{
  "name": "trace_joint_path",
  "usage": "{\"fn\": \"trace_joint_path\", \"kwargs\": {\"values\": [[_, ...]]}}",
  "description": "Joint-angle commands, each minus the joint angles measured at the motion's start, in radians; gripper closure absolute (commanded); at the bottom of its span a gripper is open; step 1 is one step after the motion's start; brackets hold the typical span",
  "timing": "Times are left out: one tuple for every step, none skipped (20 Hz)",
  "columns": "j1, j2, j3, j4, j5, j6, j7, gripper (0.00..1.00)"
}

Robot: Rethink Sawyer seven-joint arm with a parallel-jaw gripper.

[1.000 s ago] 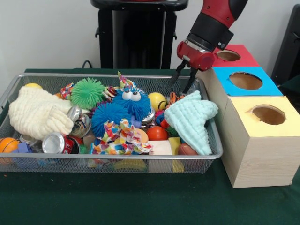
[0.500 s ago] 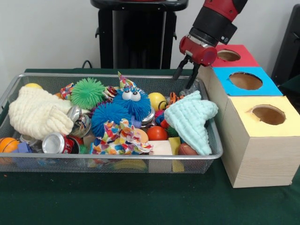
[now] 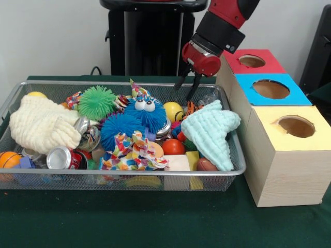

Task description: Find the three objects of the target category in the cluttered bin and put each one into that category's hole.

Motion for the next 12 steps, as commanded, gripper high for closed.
{"fn": "trace_joint_path", "kwargs": {"values": [[-0.063,0.028,0.150,-0.114,-0.059,-0.089,0.167,0.00],[-0.060,0.029,0.150,-0.118,-0.055,-0.088,0.167,0.00],[-0.069,0.024,0.165,-0.122,-0.065,-0.090,0.170,0.00],[-0.070,0.021,0.170,-0.124,-0.066,-0.089,0.172,0.00],[-0.076,0.013,0.182,-0.124,-0.073,-0.086,0.174,0.00],[-0.075,0.009,0.185,-0.125,-0.071,-0.083,0.173,0.00],[-0.082,-0.001,0.195,-0.125,-0.078,-0.078,0.172,0.00],[-0.079,-0.003,0.194,-0.126,-0.074,-0.073,0.169,0.00],[-0.079,-0.007,0.194,-0.127,-0.073,-0.069,0.165,0.00],[-0.080,-0.012,0.195,-0.128,-0.073,-0.064,0.162,0.00],[-0.084,-0.014,0.198,-0.129,-0.079,-0.063,0.159,0.00],[-0.085,-0.013,0.197,-0.131,-0.079,-0.062,0.156,0.00]]}}
